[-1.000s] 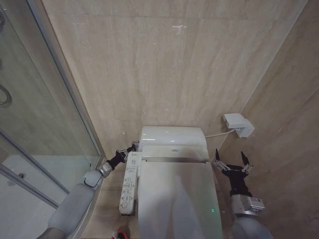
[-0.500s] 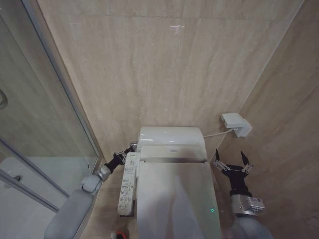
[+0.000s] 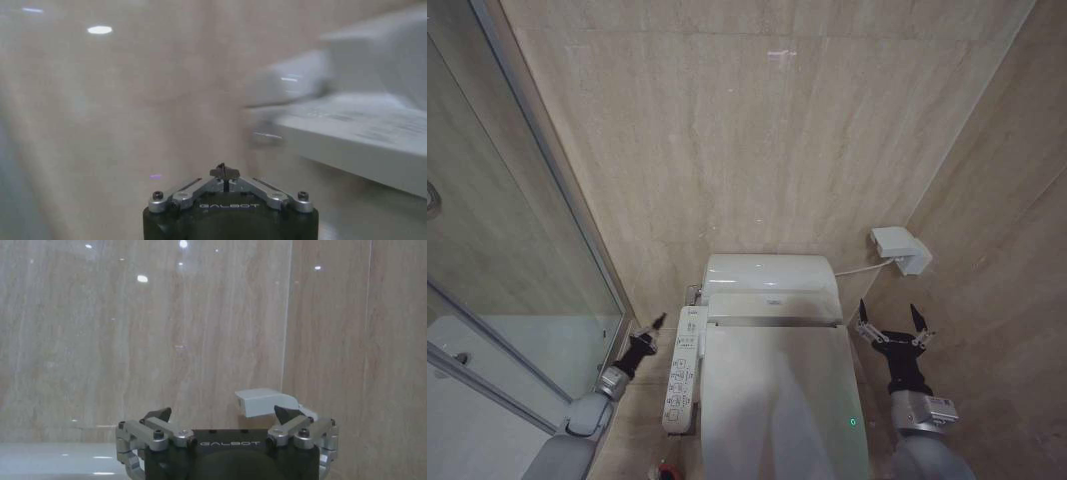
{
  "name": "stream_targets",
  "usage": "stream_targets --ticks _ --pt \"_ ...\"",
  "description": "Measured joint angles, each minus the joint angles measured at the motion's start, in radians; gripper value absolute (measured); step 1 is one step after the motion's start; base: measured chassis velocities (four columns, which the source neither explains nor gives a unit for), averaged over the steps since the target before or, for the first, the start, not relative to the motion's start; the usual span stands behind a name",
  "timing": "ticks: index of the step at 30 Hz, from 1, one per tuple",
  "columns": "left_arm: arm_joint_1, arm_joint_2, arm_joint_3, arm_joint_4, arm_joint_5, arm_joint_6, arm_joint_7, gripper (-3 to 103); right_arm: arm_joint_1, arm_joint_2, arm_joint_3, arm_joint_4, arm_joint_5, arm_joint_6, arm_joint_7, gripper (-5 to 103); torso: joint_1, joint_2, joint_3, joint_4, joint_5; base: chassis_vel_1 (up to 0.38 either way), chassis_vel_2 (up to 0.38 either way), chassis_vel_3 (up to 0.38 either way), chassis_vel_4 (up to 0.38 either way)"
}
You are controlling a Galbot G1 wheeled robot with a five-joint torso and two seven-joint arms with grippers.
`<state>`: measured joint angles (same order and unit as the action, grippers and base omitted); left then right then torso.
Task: Open the toilet lid, clean the toilet bowl with a toilet brush, close the toilet lid, and flush.
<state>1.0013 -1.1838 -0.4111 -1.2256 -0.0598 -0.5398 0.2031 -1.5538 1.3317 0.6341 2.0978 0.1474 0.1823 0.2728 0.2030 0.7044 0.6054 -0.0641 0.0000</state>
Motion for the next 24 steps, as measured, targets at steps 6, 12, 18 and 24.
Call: stream_targets --ticks 6,12,18,24 --pt "0.077 -0.03 -0.057 -0.175 -0.109 0.123 -0.184 0 0.0 0.0 0.0 0.0 0.0 0.0 0.0 100 0.0 0.0 0.0 -0.0001 0.0 0.0 0.0 0.0 0.0" --pt "0.167 -0.061 -0.115 -0.332 -0.116 0.178 -0.221 18 0.0 0.0 0.0 0.0 0.0 0.0 0.0 100 0.0 0.0 0.0 0.0004 0.0 0.0 0.0 0.0 0.0" --pt "0.277 -0.096 -0.153 -0.551 -0.116 0.242 -0.265 44 0.0 0.0 0.0 0.0 0.0 0.0 0.0 100 0.0 0.0 0.0 -0.0001 0.0 0.0 0.0 0.0 0.0" --pt "0.387 -0.113 -0.199 -0.73 -0.137 0.299 -0.282 72 0.0 0.0 0.0 0.0 0.0 0.0 0.0 100 0.0 0.0 0.0 0.0002 0.0001 0.0 0.0 0.0 0.0"
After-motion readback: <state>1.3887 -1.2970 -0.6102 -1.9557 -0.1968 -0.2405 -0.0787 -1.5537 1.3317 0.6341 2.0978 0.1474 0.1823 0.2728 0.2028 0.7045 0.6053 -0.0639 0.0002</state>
